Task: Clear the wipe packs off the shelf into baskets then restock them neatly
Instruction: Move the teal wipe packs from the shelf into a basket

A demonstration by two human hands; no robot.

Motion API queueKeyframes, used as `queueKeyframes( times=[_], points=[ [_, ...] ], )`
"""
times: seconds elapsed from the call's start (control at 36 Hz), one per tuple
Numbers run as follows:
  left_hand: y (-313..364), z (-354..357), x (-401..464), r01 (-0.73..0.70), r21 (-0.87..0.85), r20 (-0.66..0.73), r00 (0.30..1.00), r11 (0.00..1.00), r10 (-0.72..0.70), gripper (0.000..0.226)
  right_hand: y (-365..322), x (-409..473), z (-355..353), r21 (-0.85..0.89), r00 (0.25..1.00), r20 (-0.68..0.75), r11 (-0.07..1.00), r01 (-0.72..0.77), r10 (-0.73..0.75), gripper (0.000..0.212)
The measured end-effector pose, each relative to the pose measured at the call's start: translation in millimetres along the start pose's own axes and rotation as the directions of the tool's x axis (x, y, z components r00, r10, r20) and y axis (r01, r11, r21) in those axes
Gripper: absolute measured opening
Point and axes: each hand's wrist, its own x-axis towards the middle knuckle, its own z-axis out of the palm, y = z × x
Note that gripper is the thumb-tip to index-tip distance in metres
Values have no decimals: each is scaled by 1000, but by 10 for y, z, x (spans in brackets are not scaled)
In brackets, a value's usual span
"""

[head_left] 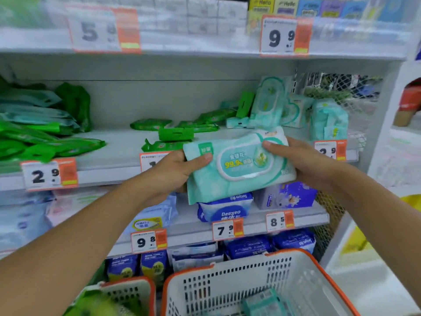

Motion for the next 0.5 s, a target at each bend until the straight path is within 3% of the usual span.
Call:
queueKeyframes(
  times=[0.08,0.17,0.22,0.25,0.31,0.33,0.36,0.42,0.44,0.47,0.5],
  points=[
    [-135,137,34,222,15,147,964,975,-221,31,160,-20,-195,-265,958,74,931,-250,278,74],
    [-290,350,65,387,228,243,866,894,-437,39,381,-40,-312,-527,827,67,724,-445,558,96],
    [-327,518,122,411,364,217,836,836,-505,42,460,-62,-367,-634,767,38,609,-477,641,77],
    [-304,602,180,388,414,194,846,824,-496,40,454,-50,-404,-640,779,-5,597,-484,626,63],
    [-166,762,323,247,488,140,925,837,-354,25,342,33,-485,-565,897,-139,711,-420,419,35],
    [-64,822,433,132,474,109,972,871,-207,13,259,100,-552,-504,946,-245,806,-310,211,24],
    [71,881,535,-24,422,81,997,906,-12,9,154,148,-624,-493,918,-394,852,-174,-40,17],
    [349,969,727,-348,387,40,931,854,362,14,-55,227,-795,-632,638,-616,773,-51,-462,21],
    [454,999,819,-454,441,51,874,774,484,11,-115,252,-882,-681,518,-650,728,-74,-556,30],
    [521,1022,934,-498,526,79,836,689,544,5,-136,282,-973,-690,460,-677,713,-125,-574,45],
    [557,1038,1042,-477,624,106,837,619,538,9,-127,303,-1054,-671,462,-704,718,-185,-539,64]
  ],
)
